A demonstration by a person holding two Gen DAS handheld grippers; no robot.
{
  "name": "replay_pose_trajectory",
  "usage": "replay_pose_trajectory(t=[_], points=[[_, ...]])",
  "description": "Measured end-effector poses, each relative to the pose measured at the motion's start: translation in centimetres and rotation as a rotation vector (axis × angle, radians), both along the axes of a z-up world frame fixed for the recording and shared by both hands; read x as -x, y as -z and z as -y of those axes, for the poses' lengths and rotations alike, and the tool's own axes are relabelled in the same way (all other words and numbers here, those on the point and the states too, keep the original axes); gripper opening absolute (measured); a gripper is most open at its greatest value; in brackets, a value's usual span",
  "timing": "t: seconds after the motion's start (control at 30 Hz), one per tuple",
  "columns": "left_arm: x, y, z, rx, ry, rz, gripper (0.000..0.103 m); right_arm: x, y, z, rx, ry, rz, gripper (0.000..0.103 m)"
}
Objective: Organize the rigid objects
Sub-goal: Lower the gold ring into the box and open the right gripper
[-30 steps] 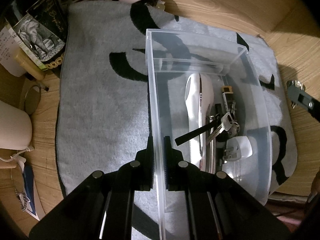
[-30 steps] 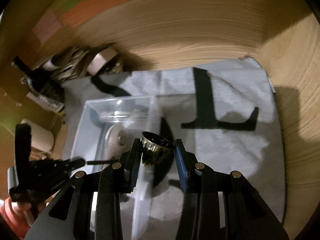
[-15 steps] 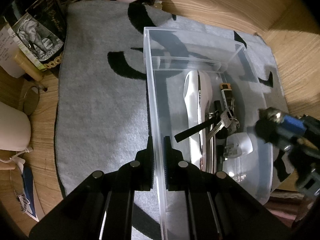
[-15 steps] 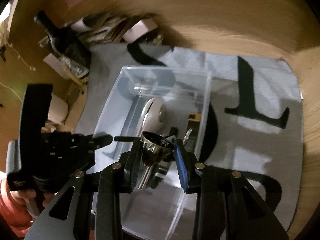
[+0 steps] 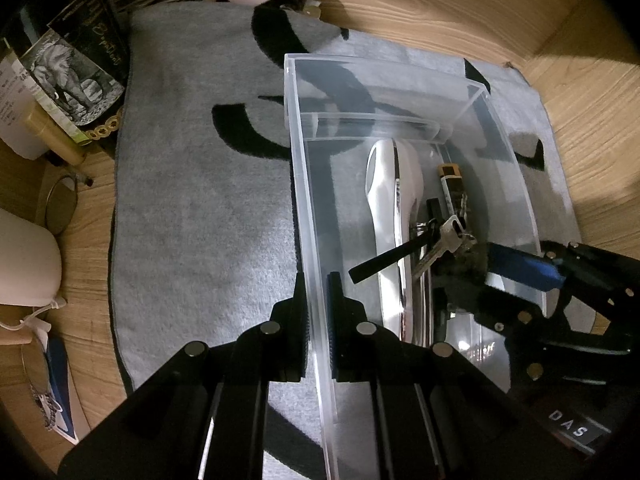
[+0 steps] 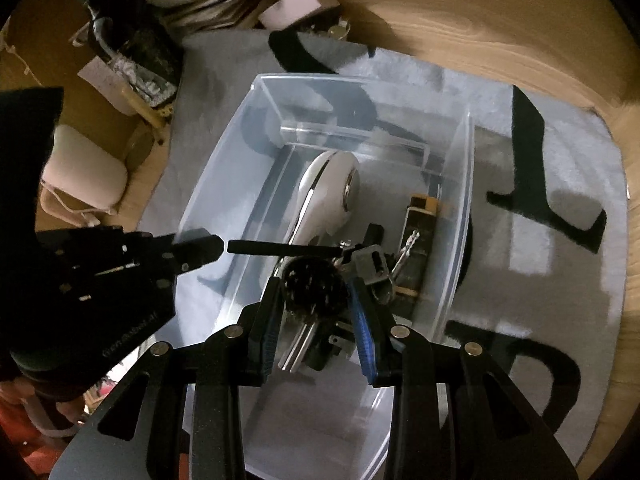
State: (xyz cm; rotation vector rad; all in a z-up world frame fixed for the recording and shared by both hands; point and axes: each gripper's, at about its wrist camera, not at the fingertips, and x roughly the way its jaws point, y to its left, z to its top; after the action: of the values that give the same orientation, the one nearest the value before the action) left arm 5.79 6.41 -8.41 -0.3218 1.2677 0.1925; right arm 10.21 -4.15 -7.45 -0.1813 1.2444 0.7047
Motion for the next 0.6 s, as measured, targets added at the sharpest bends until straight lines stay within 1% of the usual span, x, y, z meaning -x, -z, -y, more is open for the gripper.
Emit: replay_pose_trajectory(t=[0.2,0.33,0.47,0.53,0.6], points=[[0.4,-0.3,0.3,-0.001,0.009,0.010,0.006,0.2,-0.2,0.3,0.006,0.018,-0.013,0.035],[0.9,-0.7,0.3,0.002,0.016,0.021,0.006,0.4,-1.1,1.0,-0.005,0.039,0.004,0.043],[2.0,-1.7,0.5,0.008,0.028,0.049,0.013,0.8,-2.2,1.6,-0.022,0.062,0.020,0.046],[2.6,-2.4,0.7,0.002,0.035,0.072,0.019,1.2,-2.8,1.9,-0.038,0.074,0.033,0.048],[3.1,-3.1,0.8,-0.001,0.036,0.096,0.028,1.7,-3.6,2.3,-0.047,0.090,0.055,0.052]])
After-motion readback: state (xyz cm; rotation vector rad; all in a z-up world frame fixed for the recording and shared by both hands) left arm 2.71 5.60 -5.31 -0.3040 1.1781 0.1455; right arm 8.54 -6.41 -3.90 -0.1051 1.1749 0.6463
